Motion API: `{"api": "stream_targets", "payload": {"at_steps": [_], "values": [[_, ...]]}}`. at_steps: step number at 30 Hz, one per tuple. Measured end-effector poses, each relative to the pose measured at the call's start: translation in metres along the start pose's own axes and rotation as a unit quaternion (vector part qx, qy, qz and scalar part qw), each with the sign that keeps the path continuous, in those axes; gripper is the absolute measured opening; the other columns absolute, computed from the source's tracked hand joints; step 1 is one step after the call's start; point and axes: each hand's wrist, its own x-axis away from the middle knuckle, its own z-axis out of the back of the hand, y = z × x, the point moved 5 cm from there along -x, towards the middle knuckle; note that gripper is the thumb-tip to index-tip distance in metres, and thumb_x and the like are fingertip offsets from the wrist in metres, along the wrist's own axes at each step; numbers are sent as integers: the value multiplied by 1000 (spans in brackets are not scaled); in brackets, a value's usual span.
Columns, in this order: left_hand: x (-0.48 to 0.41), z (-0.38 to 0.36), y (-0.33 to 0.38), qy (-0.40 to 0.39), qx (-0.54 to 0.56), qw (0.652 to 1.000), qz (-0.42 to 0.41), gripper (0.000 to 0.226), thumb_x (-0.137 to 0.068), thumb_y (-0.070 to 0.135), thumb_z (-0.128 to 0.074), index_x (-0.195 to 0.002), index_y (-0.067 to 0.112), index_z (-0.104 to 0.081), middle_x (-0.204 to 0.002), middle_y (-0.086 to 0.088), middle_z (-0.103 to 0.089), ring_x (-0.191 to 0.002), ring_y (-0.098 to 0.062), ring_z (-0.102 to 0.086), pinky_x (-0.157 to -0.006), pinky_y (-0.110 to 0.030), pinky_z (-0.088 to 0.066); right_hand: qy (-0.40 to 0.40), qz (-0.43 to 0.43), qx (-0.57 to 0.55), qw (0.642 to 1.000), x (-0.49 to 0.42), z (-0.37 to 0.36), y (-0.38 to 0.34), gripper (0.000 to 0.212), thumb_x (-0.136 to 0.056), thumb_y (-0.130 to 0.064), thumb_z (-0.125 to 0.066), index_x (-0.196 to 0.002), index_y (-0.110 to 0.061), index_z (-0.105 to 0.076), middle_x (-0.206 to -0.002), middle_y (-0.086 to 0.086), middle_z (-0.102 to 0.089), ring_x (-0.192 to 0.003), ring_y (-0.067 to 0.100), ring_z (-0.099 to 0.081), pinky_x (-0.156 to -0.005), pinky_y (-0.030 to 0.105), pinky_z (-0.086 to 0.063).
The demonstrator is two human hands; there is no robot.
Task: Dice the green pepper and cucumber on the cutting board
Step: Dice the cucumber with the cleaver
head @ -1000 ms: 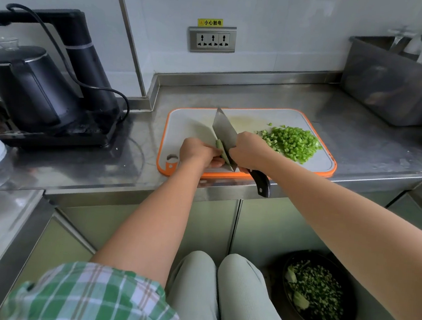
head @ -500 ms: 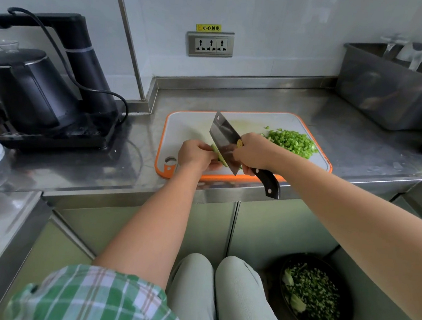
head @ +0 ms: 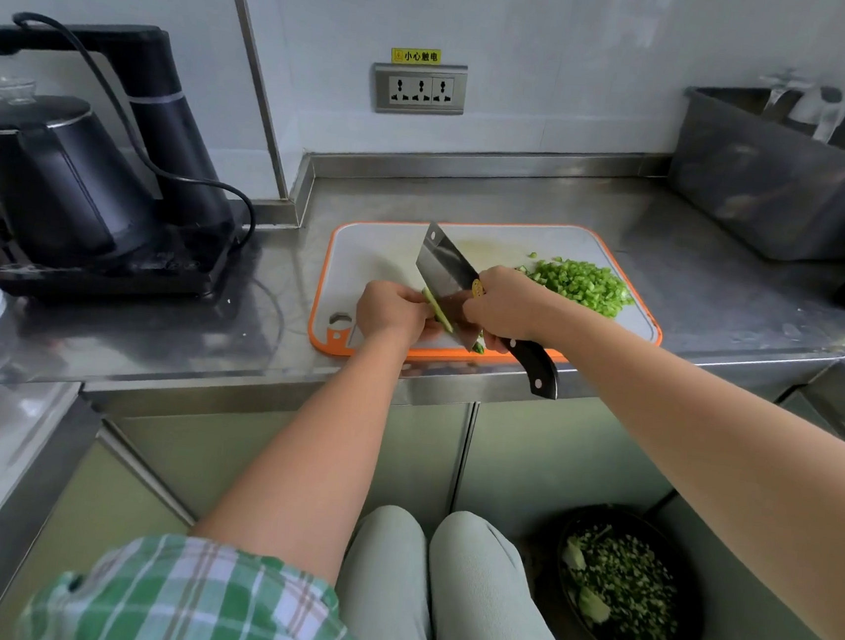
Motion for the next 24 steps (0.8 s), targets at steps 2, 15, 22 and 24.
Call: {"api": "stream_targets", "payload": {"at_steps": [2,15,22,24], "values": [[2,1,2,11,-23,1000,-15,4,-79,2,-73,-80,6,-74,-65,-4,-66,-38,-6,-58,-48,-16,-52,5,2,-7,1000,0,0,-1,10,-88,1,-40,-84,0,-48,-59,14,-55,-44,22,-49,-42,23,-39],[9,5,4,55,-91,993,-49,19,-81,15,-61,-69,8,-75,-66,-8,-71,-61,-17,-66,-63,-21,-49,44,-16,-29,998,-12,-2,7,14,-86,0,-40,-73,-2,-46,-60,16,-57,-50,26,-51,-49,28,-42],[12,18,14,107,-128,982,-92,33,-90,24,-55,-69,1,-66,-63,-9,-60,-62,-28,-55,-52,-28,-37,33,0,-100,994,-7,3,2,13,-88,1,-39,-78,-5,-45,-58,13,-54,-43,20,-46,-43,22,-39],[13,25,15,129,-170,971,-105,34,-90,27,-57,-64,6,-59,-57,-7,-49,-62,-28,-45,-49,-31,-25,29,4,-130,991,-8,0,1,13,-88,1,-39,-79,-5,-46,-57,12,-54,-41,18,-46,-40,19,-39]]}}
